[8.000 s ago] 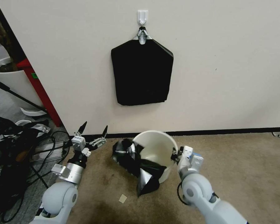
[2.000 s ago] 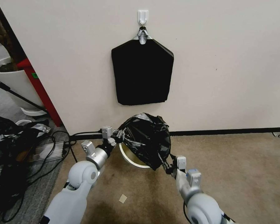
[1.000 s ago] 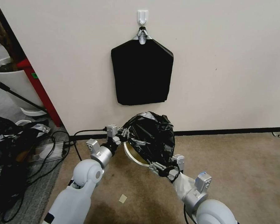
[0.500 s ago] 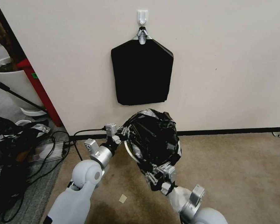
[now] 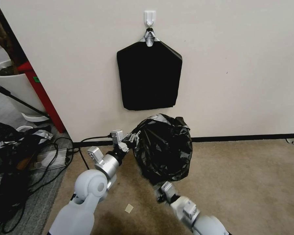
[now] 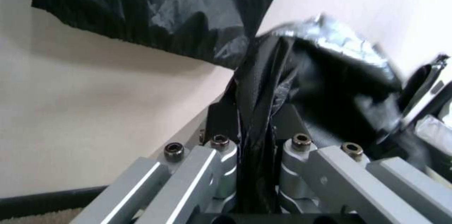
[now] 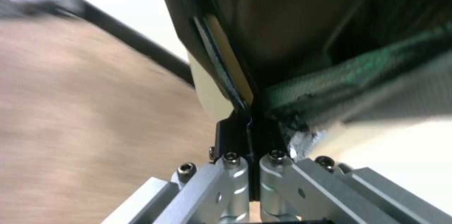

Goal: Place a trash bag onto the trash bin.

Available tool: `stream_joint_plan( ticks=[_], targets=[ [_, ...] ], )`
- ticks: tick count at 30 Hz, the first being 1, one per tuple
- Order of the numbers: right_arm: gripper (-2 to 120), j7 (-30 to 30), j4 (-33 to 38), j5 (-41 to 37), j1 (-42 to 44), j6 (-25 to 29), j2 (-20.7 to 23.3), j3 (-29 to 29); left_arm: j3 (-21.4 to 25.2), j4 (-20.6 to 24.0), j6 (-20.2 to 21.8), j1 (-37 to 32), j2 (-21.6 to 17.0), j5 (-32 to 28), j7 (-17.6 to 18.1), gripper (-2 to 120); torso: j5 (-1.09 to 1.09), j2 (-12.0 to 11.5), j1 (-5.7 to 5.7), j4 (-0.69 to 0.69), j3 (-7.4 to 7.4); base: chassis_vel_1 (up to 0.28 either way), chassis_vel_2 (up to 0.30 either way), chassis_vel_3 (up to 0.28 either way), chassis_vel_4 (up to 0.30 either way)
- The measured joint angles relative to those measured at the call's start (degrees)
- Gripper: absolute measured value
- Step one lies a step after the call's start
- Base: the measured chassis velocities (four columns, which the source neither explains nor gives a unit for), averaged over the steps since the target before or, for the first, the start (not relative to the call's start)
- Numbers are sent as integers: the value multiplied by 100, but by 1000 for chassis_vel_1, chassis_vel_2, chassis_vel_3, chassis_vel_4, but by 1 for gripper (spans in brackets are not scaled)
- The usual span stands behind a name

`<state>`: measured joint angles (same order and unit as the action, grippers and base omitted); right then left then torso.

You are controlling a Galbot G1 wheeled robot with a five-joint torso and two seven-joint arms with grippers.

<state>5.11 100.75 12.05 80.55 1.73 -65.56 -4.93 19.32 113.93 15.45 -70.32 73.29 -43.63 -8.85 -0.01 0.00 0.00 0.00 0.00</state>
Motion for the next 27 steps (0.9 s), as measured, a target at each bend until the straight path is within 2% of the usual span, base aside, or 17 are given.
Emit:
stream_joint_plan(
  ticks=[3,4,6,8,10,12,13,14,15,17,18,19,20,22,24,25,27],
  targets=[
    [3,241,-46,-61,38,145,80,17,37,-16,-22,12,-7,-4,-12,7,0,0,0,0,-1,0,0,0,0],
    [9,215,-96,-183,88,755,154,105,64,-63,-64,44,-8,-5,-13,7,-1,0,0,-1,0,0,0,0,0],
    [10,166,-113,-198,98,957,162,130,66,-80,-75,54,-8,-6,-13,7,0,0,0,-1,0,0,0,0,0],
    [22,-407,-240,-125,174,2080,219,148,72,-203,-148,116,9,7,-14,7,0,0,0,1,0,0,0,0,0],
    [25,-679,-289,-73,200,2357,230,117,71,-240,-161,132,15,17,-14,7,0,0,0,0,0,0,0,0,0],
    [34,-1599,-411,-14,270,2974,279,-37,59,-323,-190,176,24,60,-16,7,1,0,0,0,0,0,0,0,0],
    [34,-1599,-411,-14,270,2974,279,-37,59,-323,-190,176,24,60,-16,7,1,0,0,0,0,0,0,0,0],
    [41,-2248,-443,-114,328,3230,331,-193,49,-372,-205,197,23,98,-23,7,1,0,0,-1,0,0,0,0,0],
    [45,-2484,-443,-179,346,3312,347,-261,46,-387,-210,204,19,114,-26,7,1,0,0,-1,-1,0,0,0,0],
    [53,-3717,-361,-512,424,3629,408,-650,43,-444,-234,224,-14,175,-37,7,2,0,0,-1,0,0,0,0,0],
    [60,-4577,-201,-851,457,3744,451,-969,38,-501,-260,237,-44,250,-61,7,1,0,0,0,-1,0,0,0,0],
    [60,-4577,-201,-851,457,3744,451,-969,38,-501,-260,237,-44,250,-61,7,1,0,0,0,-1,0,0,0,0],
    [65,-5086,-28,-1137,487,3769,492,-1189,27,-564,-311,245,-76,353,-106,7,0,0,0,0,0,0,0,0,0],
    [73,-5513,383,-1651,534,3724,576,-1475,-16,-684,-439,246,-122,592,-231,7,0,0,0,-1,-1,0,0,0,0],
    [78,-5481,568,-1835,542,3662,616,-1546,-42,-735,-511,238,-140,707,-295,7,0,0,0,-1,0,0,0,0,0],
    [81,-5157,763,-1940,538,3582,651,-1570,-75,-775,-578,222,-150,811,-355,7,0,0,0,0,0,0,0,0,0],
    [91,-3760,1135,-1732,445,3268,666,-1520,-148,-815,-681,174,-154,978,-457,7,0,0,0,0,-1,0,0,0,0]
  ],
)
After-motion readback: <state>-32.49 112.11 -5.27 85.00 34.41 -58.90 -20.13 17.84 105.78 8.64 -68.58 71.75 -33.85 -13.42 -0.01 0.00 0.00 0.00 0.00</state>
